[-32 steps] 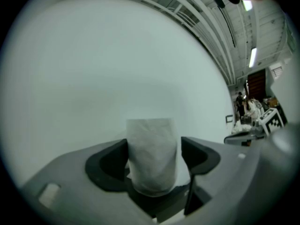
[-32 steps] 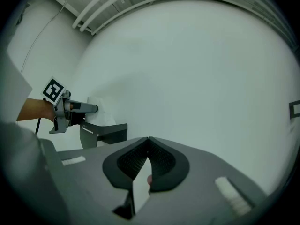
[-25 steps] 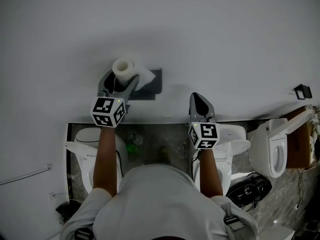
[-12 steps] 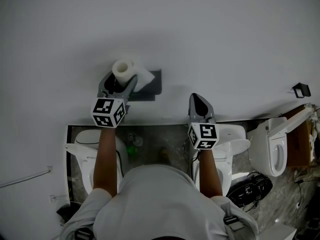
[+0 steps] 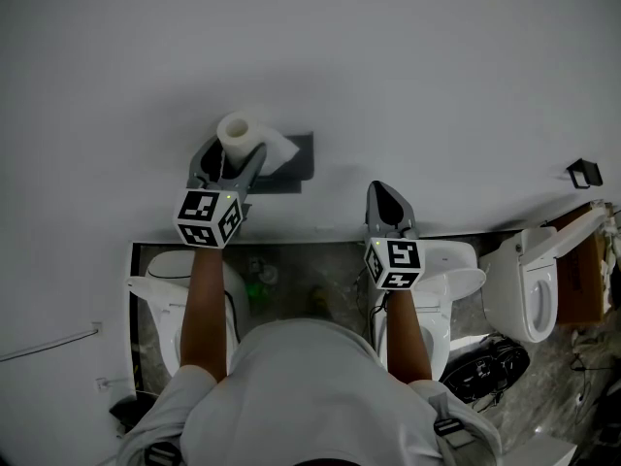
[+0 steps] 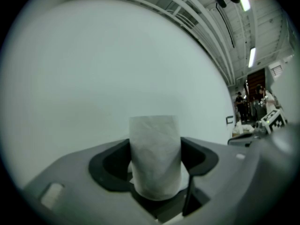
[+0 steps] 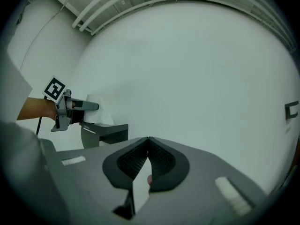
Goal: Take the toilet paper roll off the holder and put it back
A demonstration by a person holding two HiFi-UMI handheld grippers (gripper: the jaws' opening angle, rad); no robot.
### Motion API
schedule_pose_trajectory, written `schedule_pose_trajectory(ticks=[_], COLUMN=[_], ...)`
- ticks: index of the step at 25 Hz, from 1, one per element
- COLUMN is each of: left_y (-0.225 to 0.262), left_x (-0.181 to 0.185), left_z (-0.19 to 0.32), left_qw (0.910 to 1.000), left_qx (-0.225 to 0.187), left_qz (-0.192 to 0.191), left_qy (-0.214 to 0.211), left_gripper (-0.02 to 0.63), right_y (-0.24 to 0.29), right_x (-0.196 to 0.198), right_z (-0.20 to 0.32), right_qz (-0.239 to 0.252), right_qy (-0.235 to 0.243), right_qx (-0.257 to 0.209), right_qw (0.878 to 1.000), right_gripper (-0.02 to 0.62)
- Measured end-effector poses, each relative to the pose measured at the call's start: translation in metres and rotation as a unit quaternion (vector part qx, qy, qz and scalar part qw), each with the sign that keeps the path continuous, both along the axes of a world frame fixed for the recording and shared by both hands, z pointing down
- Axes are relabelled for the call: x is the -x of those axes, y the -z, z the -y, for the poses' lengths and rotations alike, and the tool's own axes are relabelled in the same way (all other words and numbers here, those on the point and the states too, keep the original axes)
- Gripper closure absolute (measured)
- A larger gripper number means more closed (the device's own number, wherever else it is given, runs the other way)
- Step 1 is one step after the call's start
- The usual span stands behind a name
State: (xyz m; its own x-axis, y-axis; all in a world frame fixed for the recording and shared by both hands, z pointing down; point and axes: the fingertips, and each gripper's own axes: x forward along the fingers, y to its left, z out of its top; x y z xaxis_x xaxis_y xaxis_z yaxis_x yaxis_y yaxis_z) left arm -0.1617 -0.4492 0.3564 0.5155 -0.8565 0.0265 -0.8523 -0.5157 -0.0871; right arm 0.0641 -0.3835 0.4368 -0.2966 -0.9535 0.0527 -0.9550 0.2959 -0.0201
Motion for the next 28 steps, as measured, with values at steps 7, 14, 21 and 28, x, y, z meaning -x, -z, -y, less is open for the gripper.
schedule_pose_trajectory(ticks=[7,14,21,28], left_y=[0.022,0.047,0.075,0.091], left_x=[0.001,-0.001,0.005,0.012], left_z=[-0.009,-0.014,-0.021,-0.029], left_qw=[0.9999,0.9995,0.9987,0.9977], left_qx=[-0.012,-0.032,-0.049,-0.067], left_qz=[-0.001,0.003,0.002,0.004], left_qy=[-0.005,-0.006,-0.008,-0.002], left_gripper=[0.291,0.292,0.293,0.293], right_y=[0.003,0.006,0.011,0.014], right_x=[0.002,0.003,0.006,0.011], right_z=[-0.006,-0.009,-0.012,-0.013], right_qz=[0.002,0.000,0.000,-0.003], right_qy=[0.003,0.009,0.011,0.017], right_qx=[-0.002,-0.007,-0.012,-0.016], right_qw=[1.000,1.000,1.000,1.000], right_gripper=[0.595,0.595,0.595,0.595])
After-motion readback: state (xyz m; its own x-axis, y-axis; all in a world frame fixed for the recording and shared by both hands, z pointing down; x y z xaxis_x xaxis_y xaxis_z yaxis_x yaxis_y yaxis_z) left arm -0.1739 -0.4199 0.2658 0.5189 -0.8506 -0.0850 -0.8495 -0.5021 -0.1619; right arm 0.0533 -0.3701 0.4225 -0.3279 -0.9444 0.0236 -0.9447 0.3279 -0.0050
